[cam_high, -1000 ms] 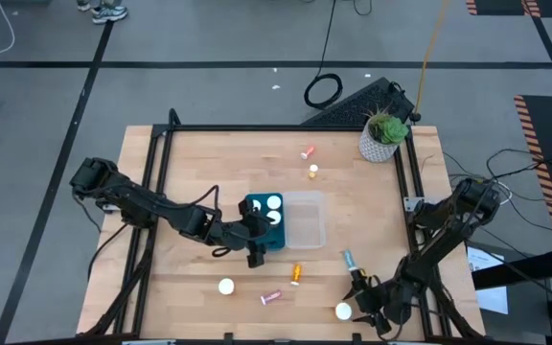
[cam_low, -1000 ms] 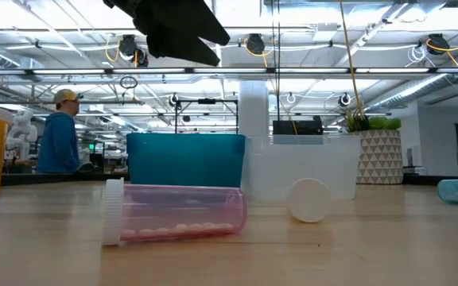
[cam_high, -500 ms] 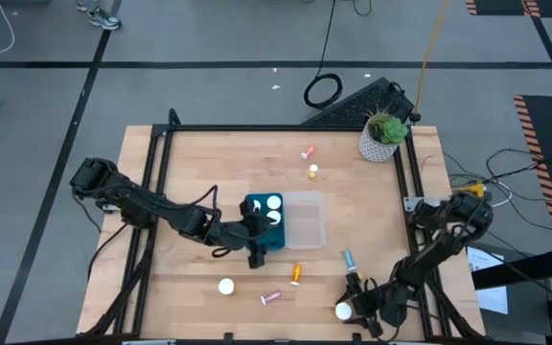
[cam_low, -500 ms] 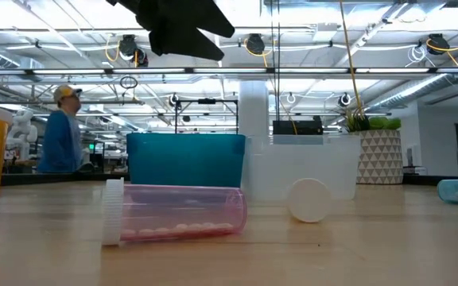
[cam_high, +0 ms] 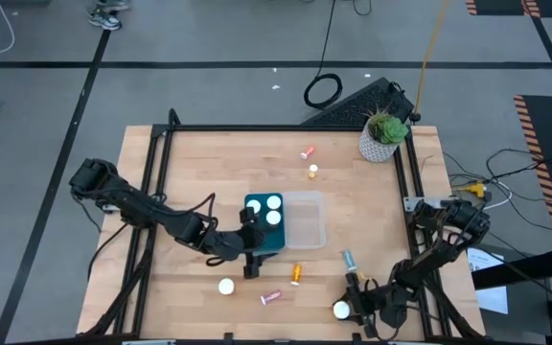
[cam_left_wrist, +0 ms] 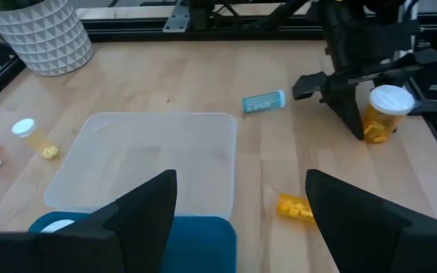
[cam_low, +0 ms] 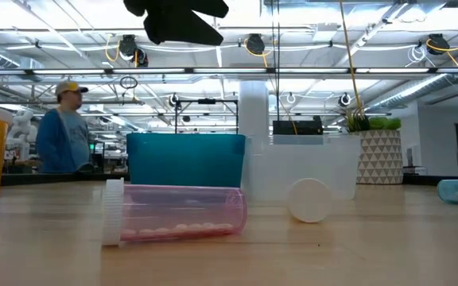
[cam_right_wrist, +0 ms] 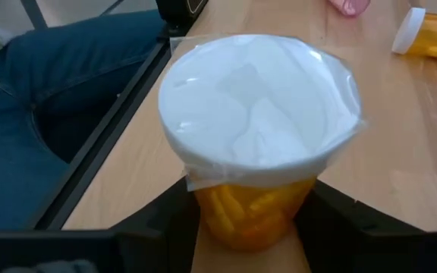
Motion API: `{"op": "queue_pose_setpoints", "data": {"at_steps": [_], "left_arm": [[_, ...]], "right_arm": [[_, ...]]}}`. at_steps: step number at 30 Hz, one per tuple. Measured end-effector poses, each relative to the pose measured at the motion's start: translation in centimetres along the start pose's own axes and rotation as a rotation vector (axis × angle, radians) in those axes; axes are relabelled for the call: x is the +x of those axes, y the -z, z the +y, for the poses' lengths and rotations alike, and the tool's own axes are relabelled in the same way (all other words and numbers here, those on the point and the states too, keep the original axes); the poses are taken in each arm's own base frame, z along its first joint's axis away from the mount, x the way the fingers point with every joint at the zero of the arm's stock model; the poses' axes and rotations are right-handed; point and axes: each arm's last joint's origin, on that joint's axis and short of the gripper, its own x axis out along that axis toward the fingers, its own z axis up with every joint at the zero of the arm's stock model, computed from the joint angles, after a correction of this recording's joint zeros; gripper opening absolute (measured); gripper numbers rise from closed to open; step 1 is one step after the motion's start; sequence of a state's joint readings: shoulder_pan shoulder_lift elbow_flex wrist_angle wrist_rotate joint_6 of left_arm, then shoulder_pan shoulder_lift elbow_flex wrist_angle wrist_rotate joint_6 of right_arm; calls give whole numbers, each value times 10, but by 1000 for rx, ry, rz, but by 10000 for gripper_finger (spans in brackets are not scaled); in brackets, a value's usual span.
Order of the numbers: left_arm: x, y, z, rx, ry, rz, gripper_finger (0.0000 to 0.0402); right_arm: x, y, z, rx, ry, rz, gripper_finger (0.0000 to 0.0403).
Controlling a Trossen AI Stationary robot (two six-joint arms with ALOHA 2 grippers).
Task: Pick and place medicine bottles into bin by pill shape (circle, oval)
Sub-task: Put the large orange pill bottle into the blue transparent bin
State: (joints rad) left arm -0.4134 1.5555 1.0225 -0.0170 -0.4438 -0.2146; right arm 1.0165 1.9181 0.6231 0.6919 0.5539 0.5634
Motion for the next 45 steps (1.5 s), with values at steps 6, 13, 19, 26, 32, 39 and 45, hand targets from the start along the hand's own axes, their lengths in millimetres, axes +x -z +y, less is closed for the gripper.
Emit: {"op": "queue_pose_setpoints", "data": {"at_steps": [6, 13, 19, 26, 32, 39, 45], "left_arm": [[-3, 0, -8, -29, 26, -18, 296], [-9, -5, -15, -56, 44, -4, 296], [-16, -17, -19, -56, 39, 39, 296], [-19, -21, -20, -45, -8, 37, 296], [-19, -24, -21, -24, -17, 11, 296], [-21, -37, -22, -8, 8, -48, 298], [-10, -56, -34, 64, 32, -45, 334]], "right_arm": [[3, -9, -1, 49, -22, -33, 187], [9, -47, -13, 105, -18, -119, 179], [3, -85, -40, 150, 66, -208, 182], [-5, -107, -69, 196, 209, -240, 183], [-6, -116, -85, 198, 281, -270, 184], [-4, -119, -93, 169, 307, -270, 184], [-4, -120, -95, 170, 311, -274, 184]]}}
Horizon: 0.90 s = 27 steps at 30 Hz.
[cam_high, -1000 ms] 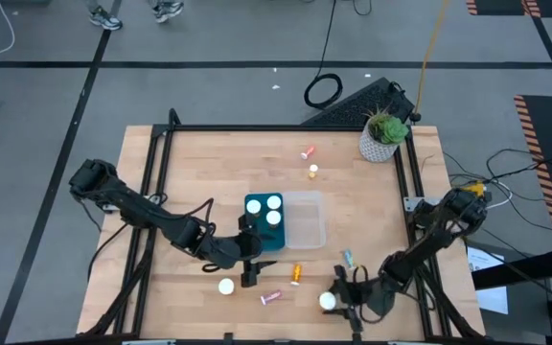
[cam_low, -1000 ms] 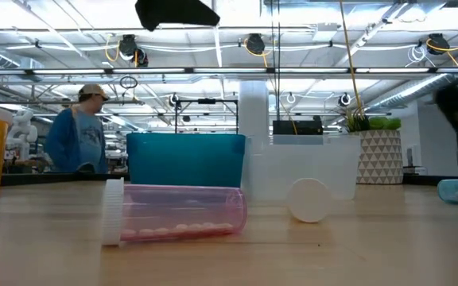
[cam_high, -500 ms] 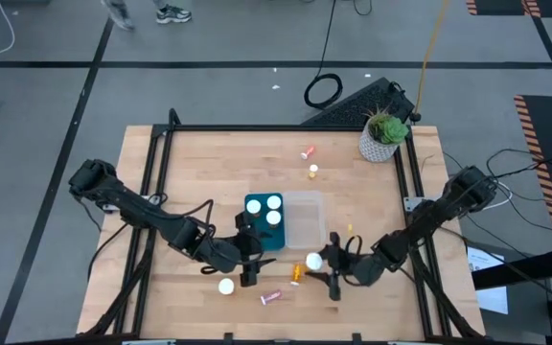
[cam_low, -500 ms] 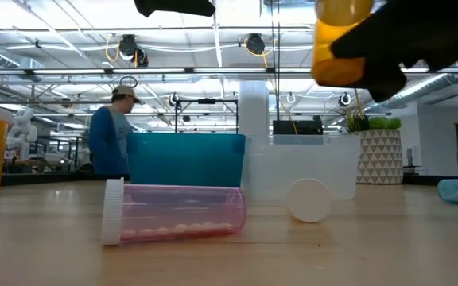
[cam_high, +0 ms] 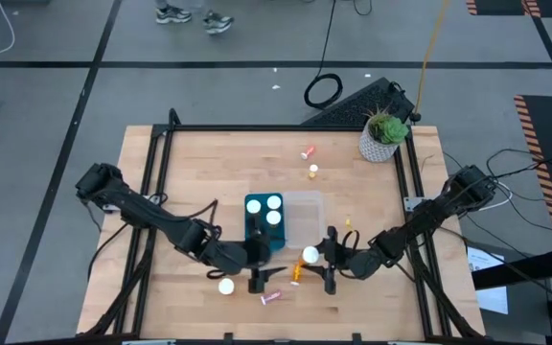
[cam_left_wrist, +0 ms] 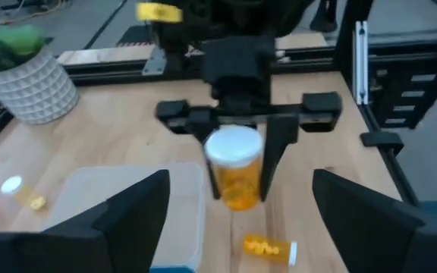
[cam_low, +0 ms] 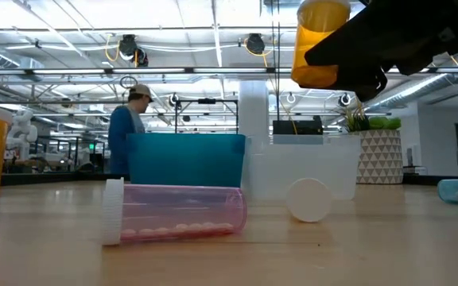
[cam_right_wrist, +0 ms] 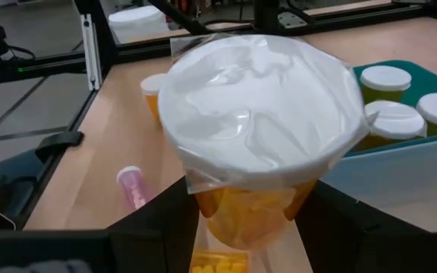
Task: Pick and place medicine bottles into bin by pill shape (circle, oval)
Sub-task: Put the large orange pill bottle into the blue transparent bin
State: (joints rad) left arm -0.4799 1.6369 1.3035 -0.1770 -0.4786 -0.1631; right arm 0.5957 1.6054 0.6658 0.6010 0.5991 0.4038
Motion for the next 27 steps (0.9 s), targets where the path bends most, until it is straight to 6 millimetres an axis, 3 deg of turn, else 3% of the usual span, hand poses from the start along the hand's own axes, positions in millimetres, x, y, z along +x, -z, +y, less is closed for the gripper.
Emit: {"op": "queue_pose_setpoints", "data": {"at_steps": [5, 13, 19, 27], "left_arm": [[22, -11, -8, 50, 0, 88, 364], [65, -16, -15, 148, 1, 218, 367], [81, -21, -5, 151, -26, 226, 367], [90, -21, 16, 28, 37, 258, 359]], "right_arm": [[-1, 1, 1, -1, -4, 2, 184], [-1, 2, 1, -14, -3, 15, 184], [-1, 6, 0, -39, 10, 47, 184], [-1, 5, 0, -37, 7, 41, 184]]}}
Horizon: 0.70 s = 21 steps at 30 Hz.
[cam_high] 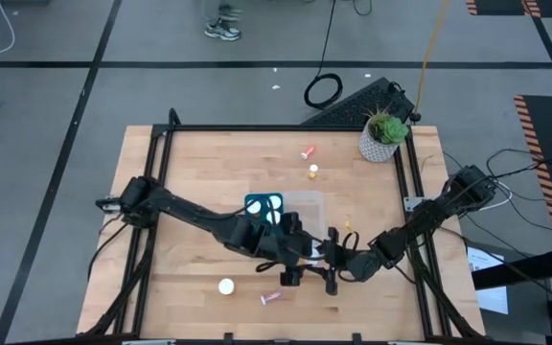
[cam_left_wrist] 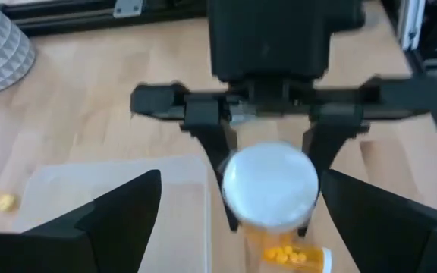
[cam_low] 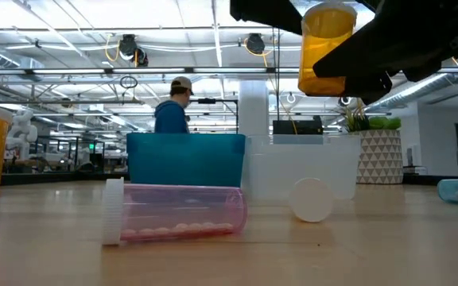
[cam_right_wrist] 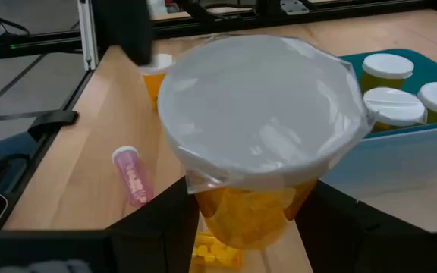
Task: Pick and place medicine bottles into bin by pill shape (circle, oval)
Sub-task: Put the large orange pill bottle into the blue transparent bin
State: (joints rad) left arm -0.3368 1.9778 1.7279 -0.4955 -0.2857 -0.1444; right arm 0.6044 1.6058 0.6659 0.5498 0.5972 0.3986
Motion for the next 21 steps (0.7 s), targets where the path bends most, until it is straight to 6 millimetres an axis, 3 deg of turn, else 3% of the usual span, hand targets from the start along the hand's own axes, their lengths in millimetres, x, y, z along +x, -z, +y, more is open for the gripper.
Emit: {"op": "queue_pose_setpoints", "data": {"at_steps": [10, 21], "left_arm": [[14, 6, -4, 25, 52, 23, 288], [21, 6, -5, 28, 27, -4, 273]], "right_arm": [[0, -1, 1, -16, -4, -14, 185], [0, -3, 1, -26, -7, -28, 185]]}}
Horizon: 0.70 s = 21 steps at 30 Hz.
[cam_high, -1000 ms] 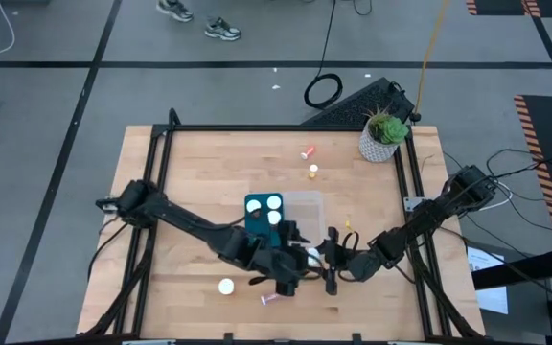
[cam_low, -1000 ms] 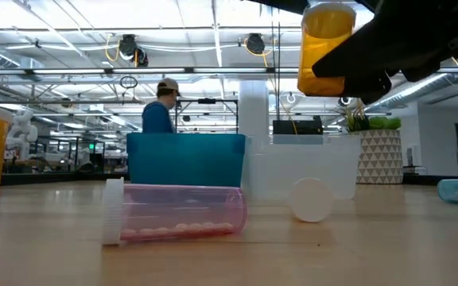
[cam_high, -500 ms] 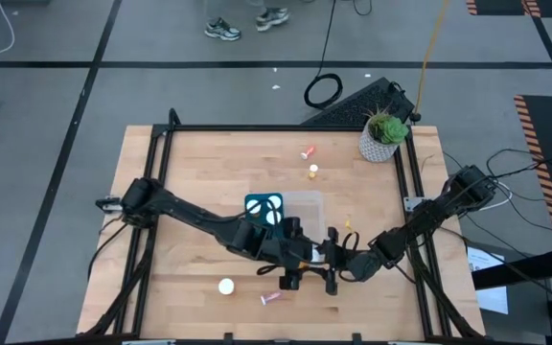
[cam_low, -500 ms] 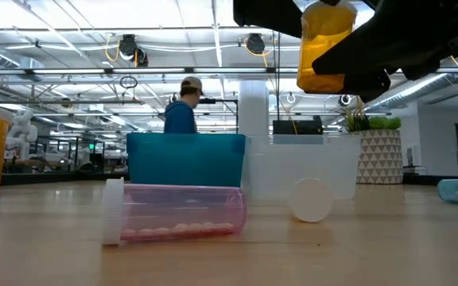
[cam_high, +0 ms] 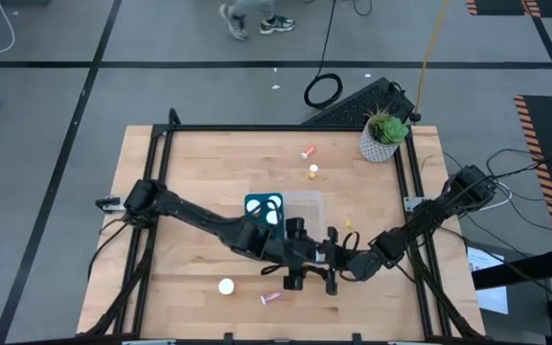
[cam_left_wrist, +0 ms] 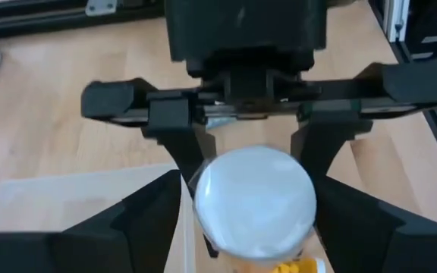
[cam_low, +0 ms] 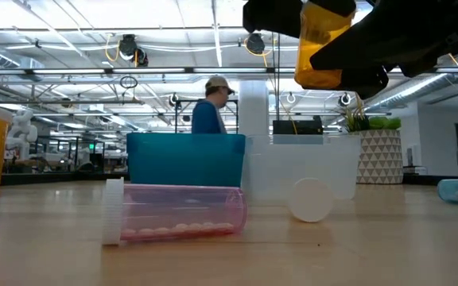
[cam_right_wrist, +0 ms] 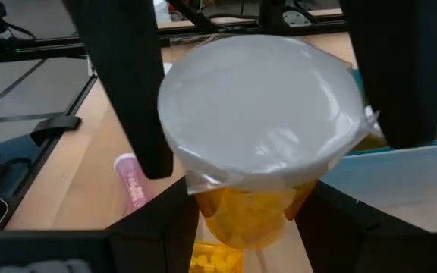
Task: Pick and place medicine bottles into bin by pill shape (circle, oval)
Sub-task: Put the large orange pill bottle into the blue transparent bin
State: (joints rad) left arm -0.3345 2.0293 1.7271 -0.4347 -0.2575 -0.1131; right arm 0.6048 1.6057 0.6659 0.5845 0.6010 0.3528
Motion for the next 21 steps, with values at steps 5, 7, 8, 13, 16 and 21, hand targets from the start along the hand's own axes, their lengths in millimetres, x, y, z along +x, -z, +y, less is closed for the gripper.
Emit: {"op": "queue_pose_setpoints", "data": {"at_steps": [5, 7, 8, 13, 16, 21], "left_arm": [[-1, 0, -3, 16, -1, -9, 263], [-1, 1, -3, 18, -2, 0, 246], [-1, 1, -3, 18, -2, 2, 237], [-1, 1, -3, 21, -1, 4, 208], [-1, 1, -3, 20, 0, 4, 219], [-1, 1, -4, 21, 1, 6, 238]], "right_arm": [[0, 0, 0, -2, -1, -1, 185], [0, 0, 0, -2, -1, -1, 185], [0, 0, 0, -1, -1, -1, 185], [0, 0, 0, 1, -3, -1, 185], [0, 0, 0, 0, -3, 0, 185], [0, 0, 0, -2, -3, 0, 185]]}}
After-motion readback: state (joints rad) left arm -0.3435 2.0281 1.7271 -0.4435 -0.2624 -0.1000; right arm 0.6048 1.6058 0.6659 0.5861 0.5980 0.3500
